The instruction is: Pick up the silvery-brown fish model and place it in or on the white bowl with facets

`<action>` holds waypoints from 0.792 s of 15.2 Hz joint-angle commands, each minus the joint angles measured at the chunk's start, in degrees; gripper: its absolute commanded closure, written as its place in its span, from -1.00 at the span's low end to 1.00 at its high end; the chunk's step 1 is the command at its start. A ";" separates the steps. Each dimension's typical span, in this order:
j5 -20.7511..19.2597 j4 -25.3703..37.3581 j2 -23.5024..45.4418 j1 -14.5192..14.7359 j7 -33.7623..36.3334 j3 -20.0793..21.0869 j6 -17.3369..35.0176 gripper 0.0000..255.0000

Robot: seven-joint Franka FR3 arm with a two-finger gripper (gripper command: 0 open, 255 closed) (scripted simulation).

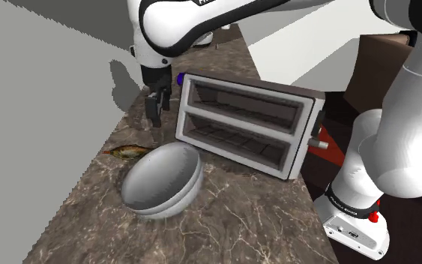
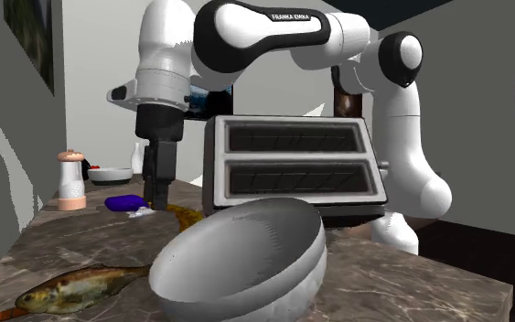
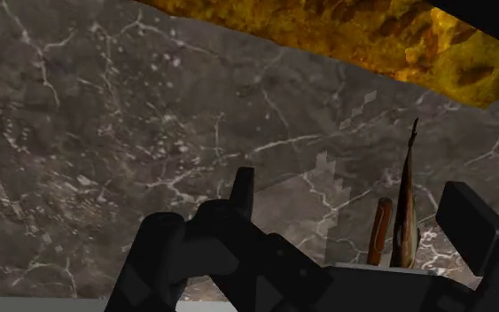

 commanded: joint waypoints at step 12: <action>-0.43 8.11 12.24 4.34 -3.69 4.07 3.54 -1.00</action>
